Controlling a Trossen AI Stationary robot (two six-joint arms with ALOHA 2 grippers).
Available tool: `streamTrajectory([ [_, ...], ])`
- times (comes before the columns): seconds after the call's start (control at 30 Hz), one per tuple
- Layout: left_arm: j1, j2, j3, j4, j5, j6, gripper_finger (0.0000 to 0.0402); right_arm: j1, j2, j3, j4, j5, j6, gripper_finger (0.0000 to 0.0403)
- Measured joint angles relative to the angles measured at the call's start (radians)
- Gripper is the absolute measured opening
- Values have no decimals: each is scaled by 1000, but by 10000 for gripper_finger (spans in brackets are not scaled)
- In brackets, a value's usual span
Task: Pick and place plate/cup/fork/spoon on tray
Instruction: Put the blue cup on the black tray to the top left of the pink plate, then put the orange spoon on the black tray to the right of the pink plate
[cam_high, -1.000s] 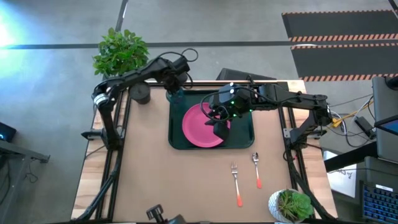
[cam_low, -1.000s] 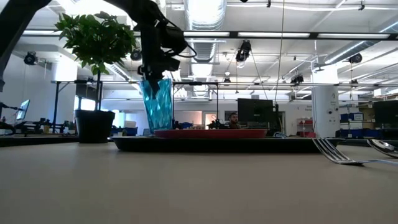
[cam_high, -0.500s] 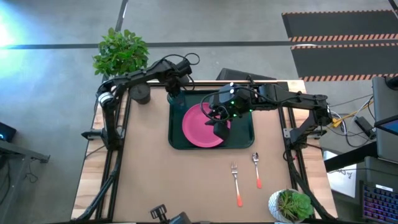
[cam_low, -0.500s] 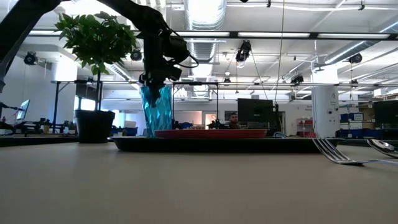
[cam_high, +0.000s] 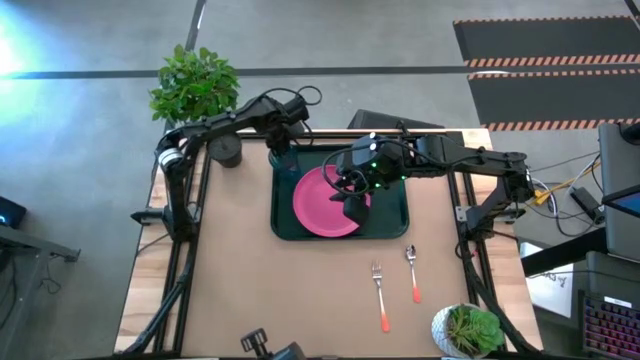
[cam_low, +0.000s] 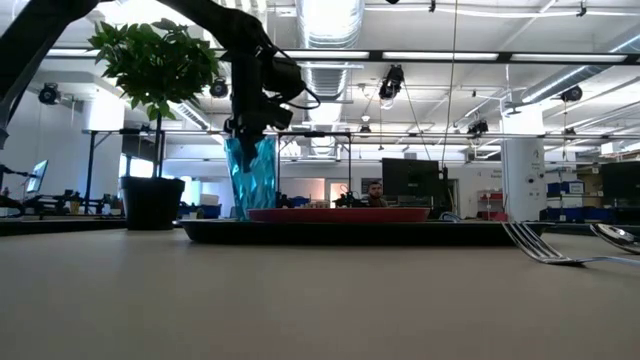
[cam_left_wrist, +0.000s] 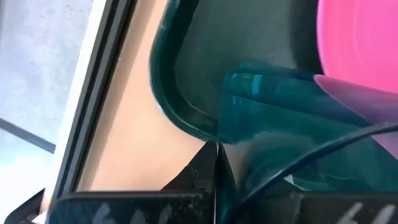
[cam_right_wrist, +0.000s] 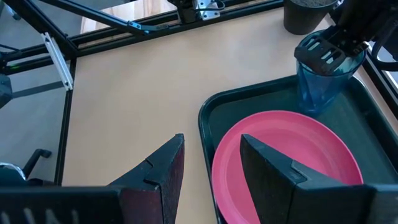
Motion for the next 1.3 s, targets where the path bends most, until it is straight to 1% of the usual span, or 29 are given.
streamTrajectory([
  [0.2,0,-23,1,0,-38,-1,20,0,0,0,0,0,-1,146],
  [0.37,-2,-35,32,2,-37,-3,32,0,0,0,0,0,0,146],
  [0.7,-11,-45,101,3,-34,-5,34,0,0,0,-1,-1,-1,146],
  [0.9,-11,-71,140,4,-39,-4,34,0,0,0,-1,-2,-1,146],
  [1.2,-18,-160,164,7,-40,-14,34,0,0,0,-3,-2,-5,146],
  [1.3,-36,-210,163,8,-38,-59,34,0,0,0,-9,-2,-10,146],
])
